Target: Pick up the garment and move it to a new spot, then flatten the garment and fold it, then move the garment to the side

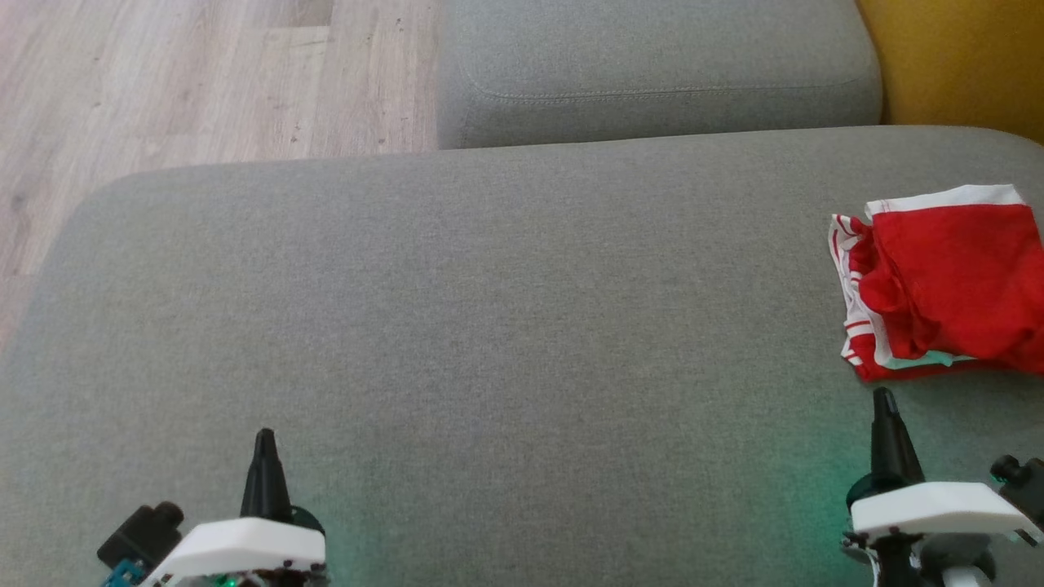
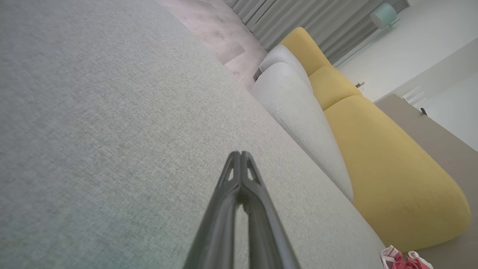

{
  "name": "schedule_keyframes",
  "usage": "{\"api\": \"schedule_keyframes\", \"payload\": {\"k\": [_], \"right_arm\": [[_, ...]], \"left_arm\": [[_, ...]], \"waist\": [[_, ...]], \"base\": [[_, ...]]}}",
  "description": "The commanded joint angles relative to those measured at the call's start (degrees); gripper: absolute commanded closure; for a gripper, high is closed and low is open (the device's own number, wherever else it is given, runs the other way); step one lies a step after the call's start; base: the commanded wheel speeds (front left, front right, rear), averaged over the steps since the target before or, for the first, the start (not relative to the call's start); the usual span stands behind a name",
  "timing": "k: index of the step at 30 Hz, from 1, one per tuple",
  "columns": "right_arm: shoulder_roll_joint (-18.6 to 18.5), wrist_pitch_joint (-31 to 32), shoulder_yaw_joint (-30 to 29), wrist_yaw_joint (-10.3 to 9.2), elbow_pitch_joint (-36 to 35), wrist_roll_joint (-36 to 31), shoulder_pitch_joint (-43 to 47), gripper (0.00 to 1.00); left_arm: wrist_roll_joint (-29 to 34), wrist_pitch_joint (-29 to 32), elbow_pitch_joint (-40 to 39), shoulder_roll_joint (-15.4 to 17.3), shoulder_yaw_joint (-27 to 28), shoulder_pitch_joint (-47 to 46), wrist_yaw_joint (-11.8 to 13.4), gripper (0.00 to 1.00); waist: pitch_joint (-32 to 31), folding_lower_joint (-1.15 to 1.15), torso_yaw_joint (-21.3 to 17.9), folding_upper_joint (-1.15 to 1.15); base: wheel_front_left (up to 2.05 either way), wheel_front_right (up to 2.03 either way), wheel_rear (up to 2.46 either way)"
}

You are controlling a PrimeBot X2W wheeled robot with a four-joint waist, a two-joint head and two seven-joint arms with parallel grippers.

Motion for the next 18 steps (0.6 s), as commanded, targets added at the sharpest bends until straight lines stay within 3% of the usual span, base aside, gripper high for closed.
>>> {"api": "schedule_keyframes", "payload": {"k": [1,18], "right_arm": [[-0.2,0.3,0.1,-0.02,-2.0,1.4,-2.9,1.00],[-0.3,3.3,-0.9,-0.03,-2.6,13.2,-4.1,1.00]], "left_arm": [[-1.1,0.2,-2.2,0.2,1.4,-3.1,-0.4,1.00],[-11.4,3.3,-3.2,0.2,4.2,-3.9,-1.2,1.00]], "waist": [[0.0,0.00,0.0,0.00],[0.3,0.00,-0.5,0.00]], "base": [[0.00,0.00,0.00],[0.00,0.00,0.00]]}}
